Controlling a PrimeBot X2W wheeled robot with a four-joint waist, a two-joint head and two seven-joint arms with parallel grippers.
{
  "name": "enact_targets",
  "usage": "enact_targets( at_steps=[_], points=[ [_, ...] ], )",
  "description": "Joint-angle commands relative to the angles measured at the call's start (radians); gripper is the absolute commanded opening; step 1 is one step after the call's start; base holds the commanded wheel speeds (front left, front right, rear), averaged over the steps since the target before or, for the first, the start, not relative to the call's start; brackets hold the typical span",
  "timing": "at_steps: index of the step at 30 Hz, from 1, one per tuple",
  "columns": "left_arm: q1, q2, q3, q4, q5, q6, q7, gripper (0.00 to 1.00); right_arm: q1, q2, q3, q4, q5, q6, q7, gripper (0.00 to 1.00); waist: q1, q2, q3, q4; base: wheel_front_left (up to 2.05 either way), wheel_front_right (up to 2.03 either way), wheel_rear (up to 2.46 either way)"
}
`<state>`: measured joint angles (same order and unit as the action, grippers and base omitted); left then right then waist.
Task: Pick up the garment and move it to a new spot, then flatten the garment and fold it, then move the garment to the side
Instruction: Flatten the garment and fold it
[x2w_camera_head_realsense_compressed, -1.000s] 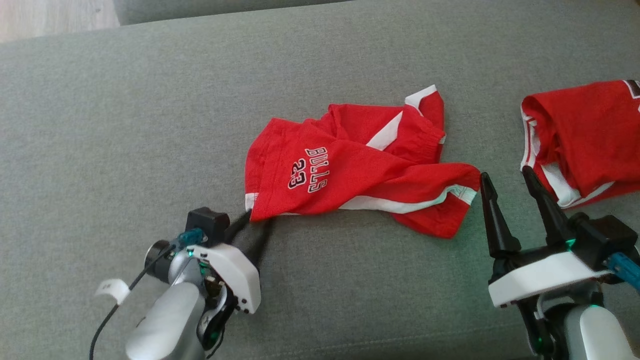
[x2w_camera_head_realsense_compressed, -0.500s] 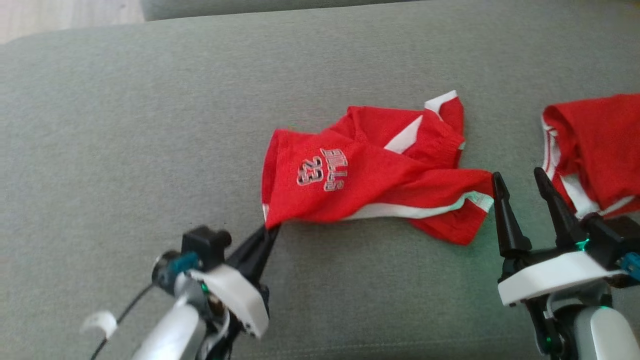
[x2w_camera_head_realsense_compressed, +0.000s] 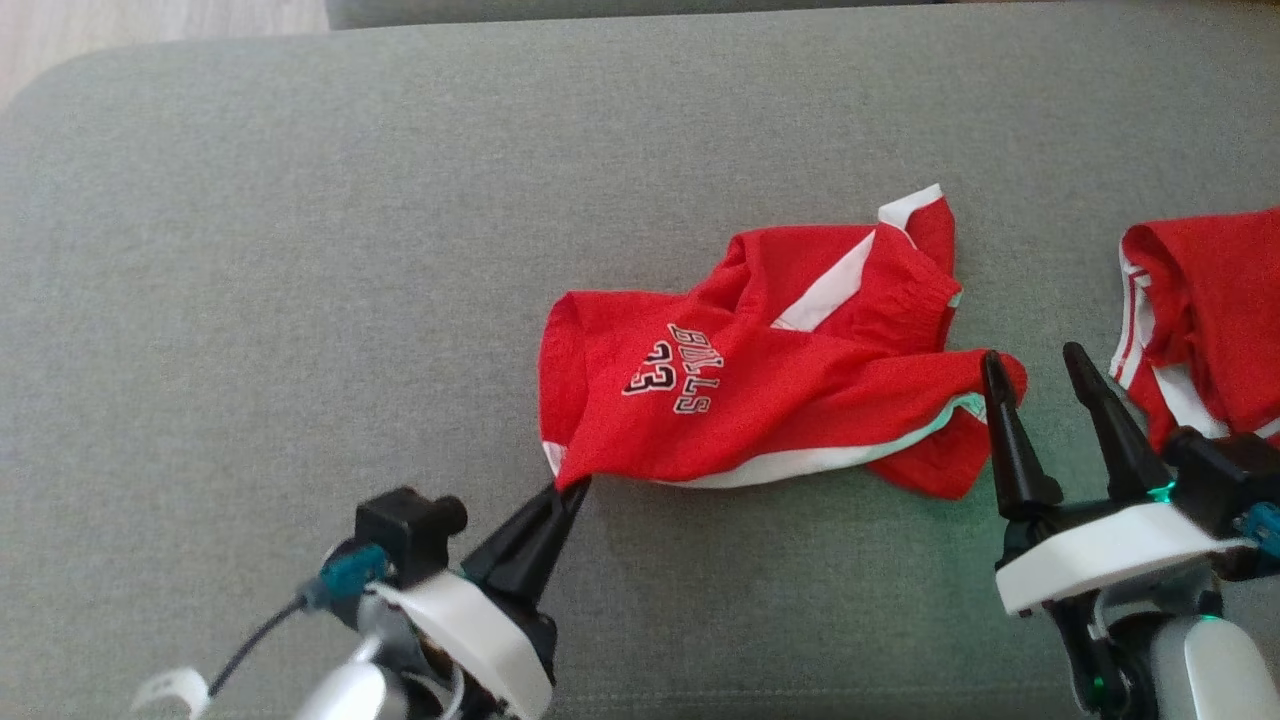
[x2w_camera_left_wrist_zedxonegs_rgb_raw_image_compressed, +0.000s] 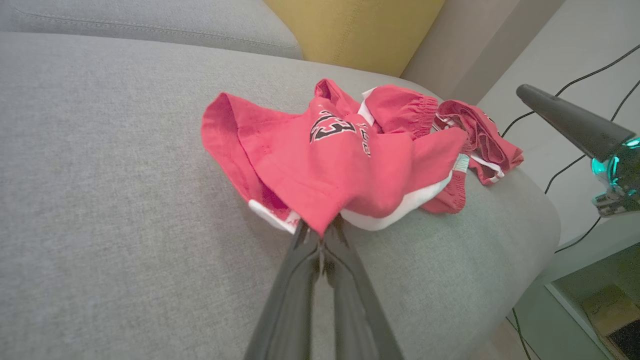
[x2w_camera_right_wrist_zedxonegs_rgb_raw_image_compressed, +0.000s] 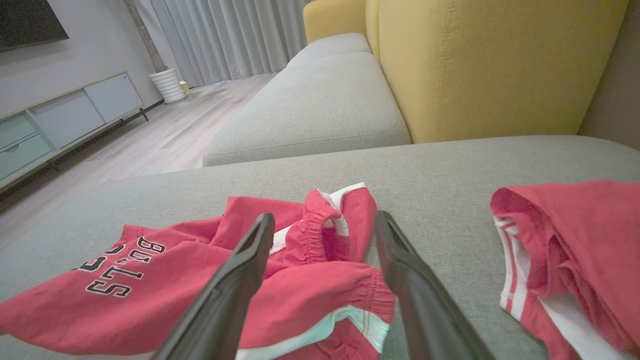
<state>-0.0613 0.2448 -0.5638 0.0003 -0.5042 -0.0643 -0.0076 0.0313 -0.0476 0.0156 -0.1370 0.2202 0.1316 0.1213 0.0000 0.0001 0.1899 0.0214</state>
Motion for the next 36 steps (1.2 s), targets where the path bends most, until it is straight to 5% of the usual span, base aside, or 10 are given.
enact_targets(
  at_steps=[1, 21, 23, 33, 36],
  points=[
    [-0.055, 0.017, 0.045, -0.034, -0.002, 0.006, 0.004, 0.00, -0.019, -0.003, 0.020, -0.035, 0.005, -0.001, 0.001, 1.00, 0.0000, -0.0001, 0.005, -0.006, 0.00, 0.00, 0.00],
    [-0.416, -0.054, 0.146, 0.530, -0.182, -0.056, -0.039, 0.00, -0.069, -0.003, 0.020, 0.004, 0.043, -0.001, -0.013, 1.00, 0.0000, -0.0001, 0.097, -0.095, 0.00, 0.00, 0.00],
    [-0.435, -0.055, 0.136, 0.567, -0.174, -0.058, -0.055, 1.00, -0.072, -0.003, 0.013, 0.006, 0.041, -0.001, -0.020, 1.00, 0.0000, -0.0001, 0.097, -0.094, 0.00, 0.00, 0.00],
    [-0.413, -0.060, 0.128, 0.599, -0.135, -0.029, -0.186, 1.00, -0.079, -0.003, 0.001, 0.008, 0.020, -0.001, -0.043, 1.00, 0.0000, -0.0001, 0.060, -0.064, 0.00, 0.00, 0.00],
    [-0.374, -0.052, 0.146, 0.520, -0.082, 0.043, -0.238, 1.00, -0.083, -0.003, -0.006, 0.001, -0.015, -0.001, -0.050, 1.00, 0.0000, -0.0001, 0.038, -0.043, 0.00, 0.00, 0.00]
  ],
)
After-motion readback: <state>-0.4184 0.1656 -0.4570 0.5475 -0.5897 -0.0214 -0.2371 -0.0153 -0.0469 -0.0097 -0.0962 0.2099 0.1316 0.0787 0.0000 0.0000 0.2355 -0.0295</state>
